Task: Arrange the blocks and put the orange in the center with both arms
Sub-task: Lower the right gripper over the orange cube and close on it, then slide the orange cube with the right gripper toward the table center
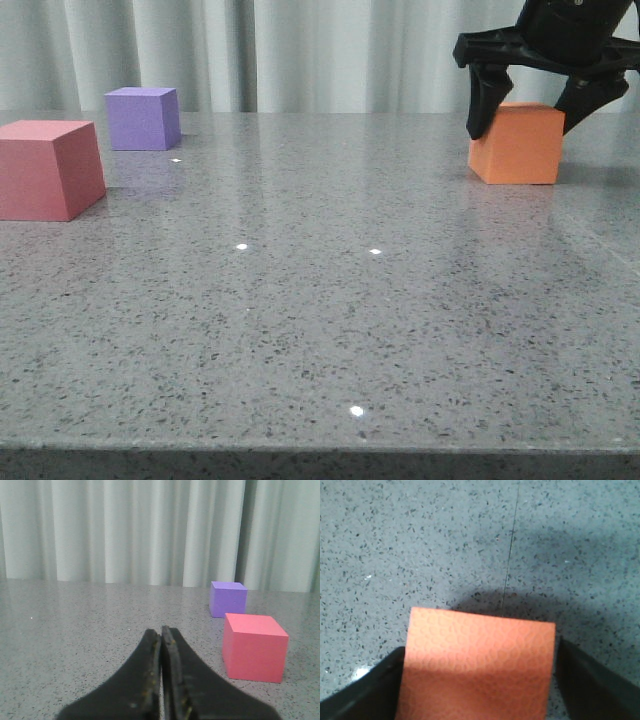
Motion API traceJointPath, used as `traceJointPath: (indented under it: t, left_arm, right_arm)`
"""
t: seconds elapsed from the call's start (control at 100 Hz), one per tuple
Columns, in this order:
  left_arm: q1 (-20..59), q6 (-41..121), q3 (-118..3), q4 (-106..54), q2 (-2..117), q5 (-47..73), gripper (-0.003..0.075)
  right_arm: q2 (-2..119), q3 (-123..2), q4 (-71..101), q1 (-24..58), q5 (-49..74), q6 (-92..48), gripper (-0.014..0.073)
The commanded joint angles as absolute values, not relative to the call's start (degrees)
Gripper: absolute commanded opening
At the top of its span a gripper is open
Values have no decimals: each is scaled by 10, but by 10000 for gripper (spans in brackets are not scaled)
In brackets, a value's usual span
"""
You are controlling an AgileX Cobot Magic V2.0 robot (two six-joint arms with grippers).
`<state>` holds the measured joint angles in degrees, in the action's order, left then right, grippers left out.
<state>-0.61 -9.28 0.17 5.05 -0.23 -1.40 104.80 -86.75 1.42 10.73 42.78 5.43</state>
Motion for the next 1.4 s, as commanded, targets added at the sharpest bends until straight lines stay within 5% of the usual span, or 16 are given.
traceJointPath:
  t: [0.0, 0.11, 0.51, 0.89, 1.39]
  left_arm:
    - [-7, -93, 26, 49, -23, -59, -20]
    - [-7, -93, 26, 49, -23, -59, -20]
    - [-7, -93, 26, 49, -23, -59, -20]
    - [-7, -93, 26, 49, -23, -59, -20]
    - [-7, -93, 26, 49, -23, -59, -20]
  right_arm:
    - [1021, -887, 8, 107, 402, 49, 457]
    - [1019, -887, 8, 107, 410, 49, 356]
    - [1006, -972, 8, 204, 425, 127, 364]
    - [1134, -1154, -162, 332, 491, 351, 363]
    - [1204, -1205, -172, 346, 522, 372, 366]
